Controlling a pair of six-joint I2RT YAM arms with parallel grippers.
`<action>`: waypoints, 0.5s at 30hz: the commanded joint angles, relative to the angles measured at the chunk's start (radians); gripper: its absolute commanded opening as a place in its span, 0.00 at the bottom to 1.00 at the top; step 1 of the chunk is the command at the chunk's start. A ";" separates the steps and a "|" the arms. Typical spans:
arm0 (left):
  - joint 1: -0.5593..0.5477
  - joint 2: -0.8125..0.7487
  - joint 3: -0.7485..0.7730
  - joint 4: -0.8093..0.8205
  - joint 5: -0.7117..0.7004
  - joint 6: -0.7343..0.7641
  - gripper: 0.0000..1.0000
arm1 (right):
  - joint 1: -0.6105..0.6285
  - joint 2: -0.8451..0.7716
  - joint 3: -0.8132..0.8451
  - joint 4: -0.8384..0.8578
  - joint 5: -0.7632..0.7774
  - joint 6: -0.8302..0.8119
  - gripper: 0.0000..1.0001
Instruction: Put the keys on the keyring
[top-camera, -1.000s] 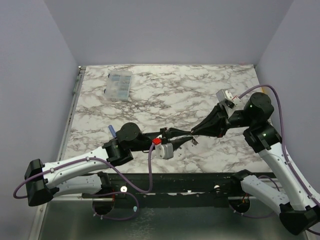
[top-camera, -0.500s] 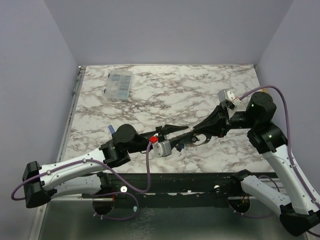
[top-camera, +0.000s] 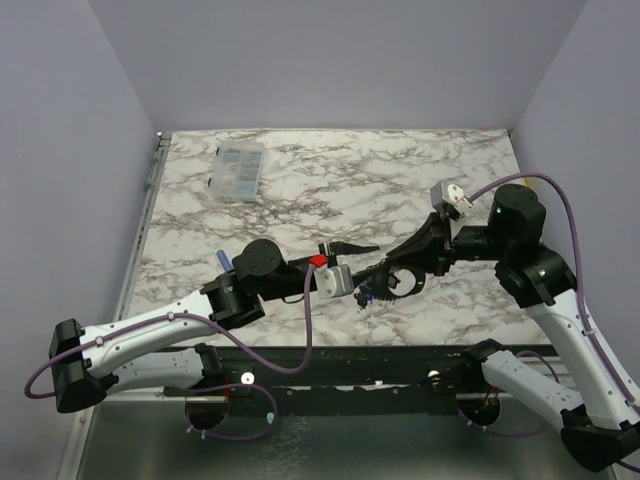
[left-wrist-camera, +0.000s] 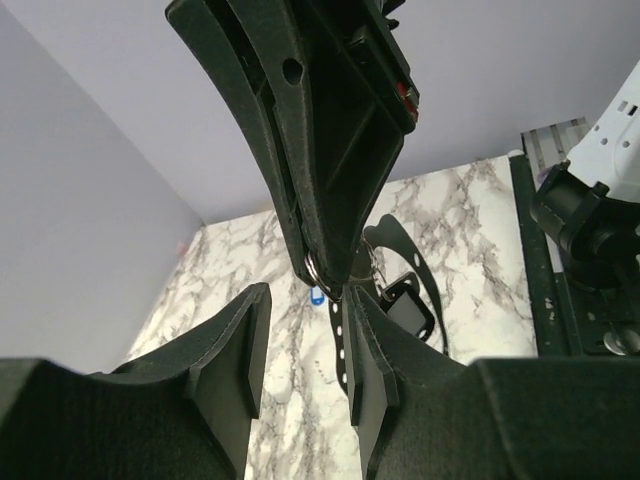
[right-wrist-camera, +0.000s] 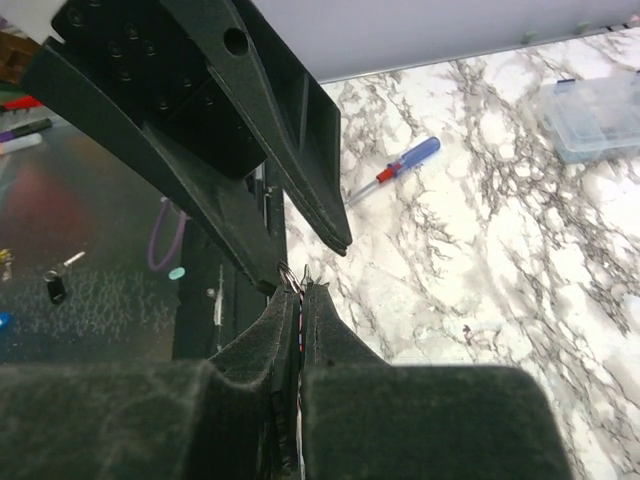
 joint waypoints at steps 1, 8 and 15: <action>0.005 0.026 0.051 -0.069 0.034 -0.082 0.41 | 0.024 -0.002 0.042 -0.065 0.104 -0.070 0.01; 0.005 0.061 0.069 -0.140 0.052 -0.098 0.41 | 0.039 -0.004 0.040 -0.079 0.140 -0.089 0.01; 0.007 0.095 0.074 -0.140 -0.037 -0.044 0.38 | 0.047 -0.011 0.037 -0.091 0.152 -0.095 0.00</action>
